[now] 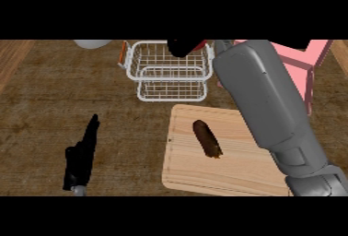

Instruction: Pick the pear from the cutting board and place it in the tiered basket

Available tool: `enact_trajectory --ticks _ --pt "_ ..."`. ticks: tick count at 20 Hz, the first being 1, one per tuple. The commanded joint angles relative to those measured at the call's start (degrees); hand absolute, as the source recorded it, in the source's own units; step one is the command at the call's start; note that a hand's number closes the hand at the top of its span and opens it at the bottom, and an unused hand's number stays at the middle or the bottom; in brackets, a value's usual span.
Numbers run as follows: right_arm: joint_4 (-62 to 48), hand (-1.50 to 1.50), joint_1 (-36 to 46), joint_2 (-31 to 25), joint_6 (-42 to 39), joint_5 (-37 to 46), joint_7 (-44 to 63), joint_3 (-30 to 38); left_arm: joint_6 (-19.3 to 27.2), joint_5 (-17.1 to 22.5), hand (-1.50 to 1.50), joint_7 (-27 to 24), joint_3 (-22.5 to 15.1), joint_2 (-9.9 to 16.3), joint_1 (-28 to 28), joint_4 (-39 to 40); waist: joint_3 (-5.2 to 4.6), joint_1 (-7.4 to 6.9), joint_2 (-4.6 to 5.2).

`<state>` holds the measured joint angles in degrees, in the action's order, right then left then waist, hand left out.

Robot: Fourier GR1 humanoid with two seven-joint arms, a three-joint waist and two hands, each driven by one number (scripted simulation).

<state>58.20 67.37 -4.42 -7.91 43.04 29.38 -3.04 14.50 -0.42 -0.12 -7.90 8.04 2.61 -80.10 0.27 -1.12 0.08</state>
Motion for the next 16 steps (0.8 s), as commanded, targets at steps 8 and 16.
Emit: enact_trajectory --ticks 8,16 --pt "-14.1 -1.50 -0.1 4.4 11.8 -12.7 -7.1 8.2 0.0 -1.4 0.00 3.3 -1.8 -1.1 0.4 -1.7 -0.23 -1.50 0.53" --pt "-12.7 -1.50 -0.2 4.4 15.9 -25.3 -13.0 13.0 0.6 -1.8 0.00 0.6 -0.5 -2.2 -0.2 3.0 -0.28 0.22 0.16"
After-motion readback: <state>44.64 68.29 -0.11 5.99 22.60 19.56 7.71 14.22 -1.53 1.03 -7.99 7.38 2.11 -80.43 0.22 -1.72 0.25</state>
